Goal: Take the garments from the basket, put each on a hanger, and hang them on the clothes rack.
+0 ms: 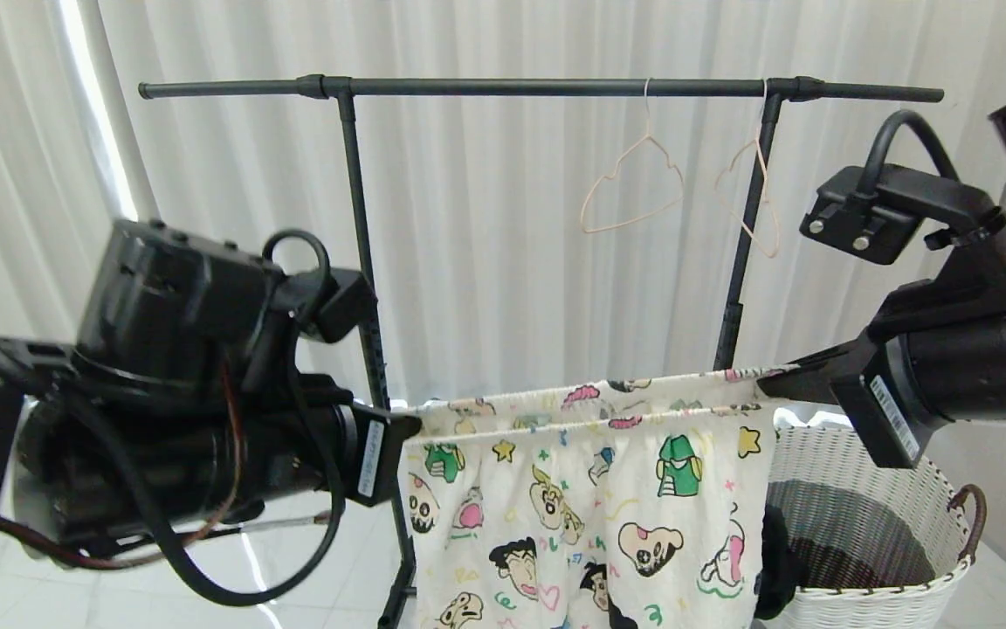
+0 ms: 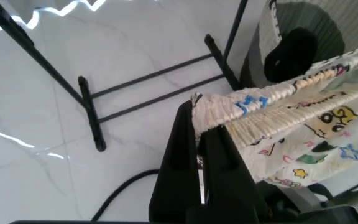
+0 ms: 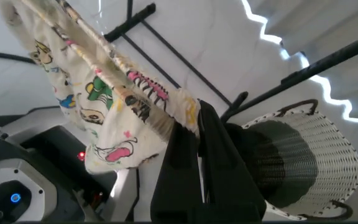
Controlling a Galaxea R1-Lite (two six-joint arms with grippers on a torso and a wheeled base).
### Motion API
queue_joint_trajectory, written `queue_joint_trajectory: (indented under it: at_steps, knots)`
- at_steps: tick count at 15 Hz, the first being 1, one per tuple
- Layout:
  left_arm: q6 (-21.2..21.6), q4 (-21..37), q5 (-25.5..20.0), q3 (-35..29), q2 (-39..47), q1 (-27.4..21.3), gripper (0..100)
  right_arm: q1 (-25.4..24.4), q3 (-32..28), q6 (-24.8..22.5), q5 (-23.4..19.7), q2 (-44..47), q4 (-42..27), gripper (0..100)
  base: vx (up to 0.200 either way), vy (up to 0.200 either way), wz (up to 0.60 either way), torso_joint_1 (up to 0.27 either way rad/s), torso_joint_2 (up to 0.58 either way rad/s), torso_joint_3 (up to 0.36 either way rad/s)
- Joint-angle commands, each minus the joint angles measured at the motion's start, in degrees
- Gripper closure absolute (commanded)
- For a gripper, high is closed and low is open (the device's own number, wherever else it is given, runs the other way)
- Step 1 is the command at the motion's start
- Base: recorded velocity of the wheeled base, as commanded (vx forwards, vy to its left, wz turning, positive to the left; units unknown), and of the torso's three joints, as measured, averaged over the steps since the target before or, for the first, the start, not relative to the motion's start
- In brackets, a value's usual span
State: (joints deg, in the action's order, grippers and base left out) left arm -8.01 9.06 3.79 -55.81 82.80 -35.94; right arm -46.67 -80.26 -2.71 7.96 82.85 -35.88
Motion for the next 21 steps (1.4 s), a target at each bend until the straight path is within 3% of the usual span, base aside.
queue_joint_trajectory:
  at_steps: [1, 2, 4, 8, 10, 13, 18, 20, 21]
  knots:
    - [5.2, 18.7, -0.5, -22.1, -1.7, -0.1, 100, 2.0, -2.6, -0.1, -0.1, -0.7, 0.1, 100, 0.0, 0.0, 0.0, 0.0, 0.0, 0.0]
    - [7.0, 22.6, -0.5, -26.9, -1.1, -0.1, 100, 3.3, -5.3, -0.2, -0.1, 0.2, 0.1, 100, 0.0, 0.0, 0.0, 0.0, 0.0, 0.0]
    - [7.1, 24.1, -0.5, -31.9, -0.5, -1.3, 100, 4.4, -10.6, -0.4, -0.2, 2.0, 0.0, 100, 0.0, 0.0, 0.0, 0.0, 0.0, 0.0]
    - [6.6, 23.9, -0.3, -33.5, -4.5, -4.8, 100, 5.1, -19.9, -0.6, -0.7, 5.3, 0.0, 100, 0.0, 0.0, 0.0, 0.0, 0.0, 0.0]
    - [6.8, 23.9, 0.8, -34.5, -5.1, -4.8, 100, 5.0, -21.9, -0.9, -1.0, 5.7, 0.1, 100, 0.0, 0.0, 0.0, 0.0, 0.0, 0.0]
    - [6.4, 22.2, 6.7, -33.0, -5.8, -5.0, 100, 5.0, -21.9, -1.4, -1.0, 4.1, -0.2, 100, 0.0, 0.0, 0.0, 0.0, 0.0, 0.0]
    - [7.0, 19.9, 7.0, -32.6, -6.7, -9.3, 100, 2.3, -20.5, -2.7, -1.1, 2.0, -2.6, 100, 0.0, 0.0, 0.0, 0.0, 0.0, 0.0]
    - [11.5, 17.5, 6.5, -34.7, -5.6, -8.8, 100, 1.8, -17.6, -2.8, -1.1, -1.3, -5.5, 100, 0.0, 0.0, 0.0, 0.0, 0.0, 0.0]
    - [12.1, 15.2, 6.2, -35.6, -3.9, -8.3, 100, -0.8, -15.3, -3.2, -1.2, -3.8, -7.8, 100, 0.0, 0.0, 0.0, 0.0, 0.0, 0.0]
